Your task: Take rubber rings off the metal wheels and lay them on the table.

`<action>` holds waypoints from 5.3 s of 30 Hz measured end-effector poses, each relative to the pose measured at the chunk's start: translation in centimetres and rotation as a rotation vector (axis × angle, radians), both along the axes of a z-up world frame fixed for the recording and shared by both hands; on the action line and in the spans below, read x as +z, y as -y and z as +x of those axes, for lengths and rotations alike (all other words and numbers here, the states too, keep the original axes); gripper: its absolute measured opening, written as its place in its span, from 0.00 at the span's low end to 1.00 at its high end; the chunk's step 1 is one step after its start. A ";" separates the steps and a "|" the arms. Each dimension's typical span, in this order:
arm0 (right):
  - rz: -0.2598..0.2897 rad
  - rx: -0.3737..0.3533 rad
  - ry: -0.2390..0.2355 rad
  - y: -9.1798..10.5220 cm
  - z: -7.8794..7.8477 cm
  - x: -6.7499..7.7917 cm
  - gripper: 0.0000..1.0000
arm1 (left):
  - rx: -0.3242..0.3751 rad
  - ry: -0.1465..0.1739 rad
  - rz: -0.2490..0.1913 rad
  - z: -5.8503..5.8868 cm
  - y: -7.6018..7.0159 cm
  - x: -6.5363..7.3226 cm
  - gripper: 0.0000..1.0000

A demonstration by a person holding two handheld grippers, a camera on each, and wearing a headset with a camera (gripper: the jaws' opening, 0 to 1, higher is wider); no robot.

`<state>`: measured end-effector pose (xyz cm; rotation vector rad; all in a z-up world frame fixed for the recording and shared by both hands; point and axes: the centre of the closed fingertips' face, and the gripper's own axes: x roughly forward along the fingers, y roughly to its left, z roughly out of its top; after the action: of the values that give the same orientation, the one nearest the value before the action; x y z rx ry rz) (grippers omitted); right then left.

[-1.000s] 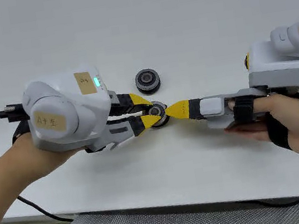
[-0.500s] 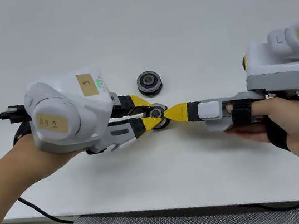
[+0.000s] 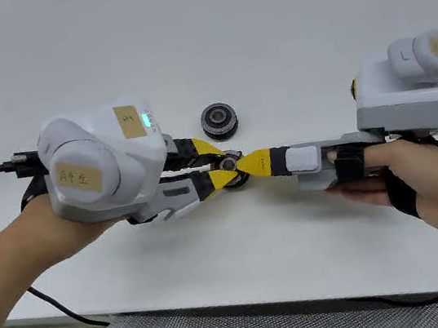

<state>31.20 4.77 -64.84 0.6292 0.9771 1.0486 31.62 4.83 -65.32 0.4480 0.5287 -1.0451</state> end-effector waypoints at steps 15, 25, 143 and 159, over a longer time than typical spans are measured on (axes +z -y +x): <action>-0.015 0.002 0.013 -0.1 0.0 0.3 0.01 | -0.002 0.004 0.002 -0.1 0.0 0.0 0.13; 0.003 -0.034 -0.013 0.0 0.3 0.7 0.01 | 0.009 0.000 -0.002 -0.1 0.1 0.1 0.13; -0.140 -0.280 0.296 8.4 4.4 3.1 0.27 | 0.178 0.045 -0.094 1.4 -2.2 4.6 0.38; -0.120 -0.216 0.327 7.4 3.2 2.7 0.28 | 0.103 -0.024 -0.054 0.7 -0.5 1.4 0.30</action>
<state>34.41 -2.62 -62.15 0.4361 0.6647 0.8603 32.32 5.32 -63.89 0.3574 0.5388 -0.9644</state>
